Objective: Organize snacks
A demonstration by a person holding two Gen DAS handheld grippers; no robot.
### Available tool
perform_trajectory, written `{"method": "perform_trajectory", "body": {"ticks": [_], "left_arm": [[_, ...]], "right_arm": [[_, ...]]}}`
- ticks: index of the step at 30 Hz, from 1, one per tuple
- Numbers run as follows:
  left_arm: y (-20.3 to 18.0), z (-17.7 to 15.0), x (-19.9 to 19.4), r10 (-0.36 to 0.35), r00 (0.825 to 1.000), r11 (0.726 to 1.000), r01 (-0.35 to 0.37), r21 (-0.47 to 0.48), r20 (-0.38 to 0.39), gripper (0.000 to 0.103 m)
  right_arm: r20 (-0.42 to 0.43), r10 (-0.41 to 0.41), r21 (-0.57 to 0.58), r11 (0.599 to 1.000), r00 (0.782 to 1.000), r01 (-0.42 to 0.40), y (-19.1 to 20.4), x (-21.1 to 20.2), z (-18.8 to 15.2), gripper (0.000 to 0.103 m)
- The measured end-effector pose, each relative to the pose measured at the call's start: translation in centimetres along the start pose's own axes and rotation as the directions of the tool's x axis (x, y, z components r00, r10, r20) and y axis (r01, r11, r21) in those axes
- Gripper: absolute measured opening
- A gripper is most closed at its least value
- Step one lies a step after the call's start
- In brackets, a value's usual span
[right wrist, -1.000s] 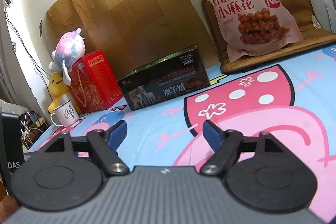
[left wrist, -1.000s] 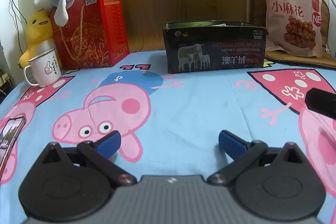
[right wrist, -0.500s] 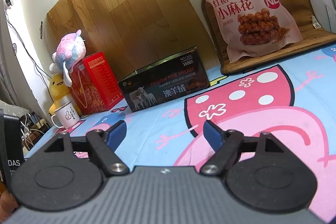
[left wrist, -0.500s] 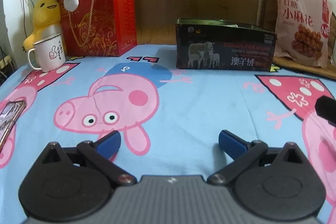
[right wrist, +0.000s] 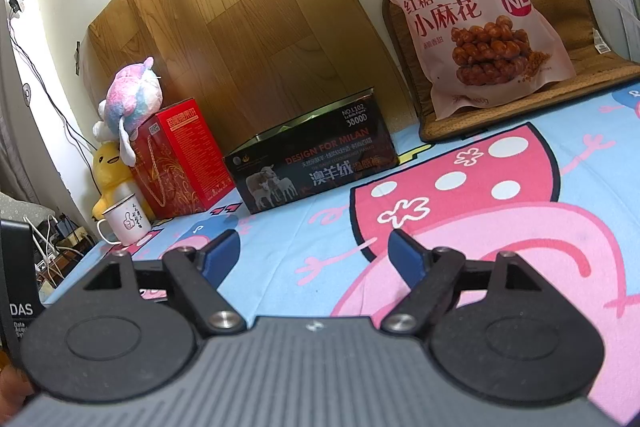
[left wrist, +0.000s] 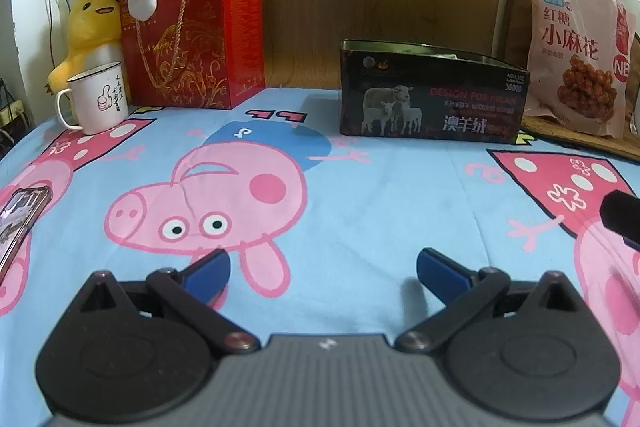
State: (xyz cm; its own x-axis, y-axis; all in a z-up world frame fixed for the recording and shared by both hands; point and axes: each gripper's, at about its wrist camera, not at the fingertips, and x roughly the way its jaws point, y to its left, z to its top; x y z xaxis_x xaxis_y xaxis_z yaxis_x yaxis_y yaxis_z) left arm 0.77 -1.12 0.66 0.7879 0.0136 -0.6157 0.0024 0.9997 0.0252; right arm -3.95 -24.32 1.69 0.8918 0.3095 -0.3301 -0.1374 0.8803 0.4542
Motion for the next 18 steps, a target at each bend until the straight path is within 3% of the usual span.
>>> {"method": "perform_trajectory", "body": {"ticks": [18], "left_arm": [[0.52, 0.0, -0.69, 0.018, 0.999, 0.999, -0.016, -0.034, 0.049, 0.103]], "right_arm": [[-0.002, 0.003, -0.001, 1.0, 1.0, -0.003, -0.04, 0.02, 0.06, 0.085]]}}
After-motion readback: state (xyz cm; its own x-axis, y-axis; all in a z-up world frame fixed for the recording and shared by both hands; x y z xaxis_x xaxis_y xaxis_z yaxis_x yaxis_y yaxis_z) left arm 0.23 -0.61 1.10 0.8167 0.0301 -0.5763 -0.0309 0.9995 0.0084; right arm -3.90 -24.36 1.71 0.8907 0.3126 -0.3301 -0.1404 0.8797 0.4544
